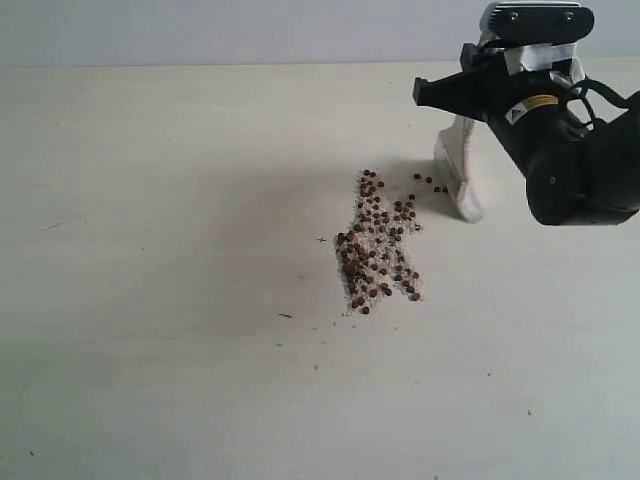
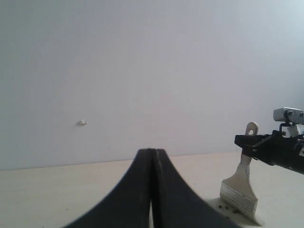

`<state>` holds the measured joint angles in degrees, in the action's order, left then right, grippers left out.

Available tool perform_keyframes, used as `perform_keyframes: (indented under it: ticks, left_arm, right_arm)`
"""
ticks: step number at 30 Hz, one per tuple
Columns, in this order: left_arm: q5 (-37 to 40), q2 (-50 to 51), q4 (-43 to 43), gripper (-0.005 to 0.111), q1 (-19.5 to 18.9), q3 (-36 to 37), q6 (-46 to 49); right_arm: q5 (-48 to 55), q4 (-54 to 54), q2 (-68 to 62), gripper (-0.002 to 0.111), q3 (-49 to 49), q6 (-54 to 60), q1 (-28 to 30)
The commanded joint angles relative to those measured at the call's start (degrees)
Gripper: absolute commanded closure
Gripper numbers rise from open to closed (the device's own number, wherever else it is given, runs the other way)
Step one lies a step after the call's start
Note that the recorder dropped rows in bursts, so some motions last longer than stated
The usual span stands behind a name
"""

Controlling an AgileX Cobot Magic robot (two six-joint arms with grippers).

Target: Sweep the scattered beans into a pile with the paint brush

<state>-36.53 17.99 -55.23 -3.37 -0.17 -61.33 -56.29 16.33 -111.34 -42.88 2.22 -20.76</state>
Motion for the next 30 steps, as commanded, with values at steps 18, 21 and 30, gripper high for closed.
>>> perform_keyframes:
  ticks: [18, 21, 30]
  left_arm:
    - [-0.2, -0.4, 0.0, 0.107, -0.1, 0.2, 0.1]
    - [-0.2, -0.4, 0.0, 0.107, -0.1, 0.2, 0.1]
    - [-0.1, -0.4, -0.1, 0.107, -0.1, 0.2, 0.1]
  right_arm:
    - [-0.4, -9.2, -1.4, 0.108, -1.2, -23.5, 0.1]
    - [1.4, -9.0, -2.2, 0.108, -2.3, -22.5, 0.1]
    - [11.7, -6.1, 9.3, 0.108, -2.1, -10.1, 0.1]
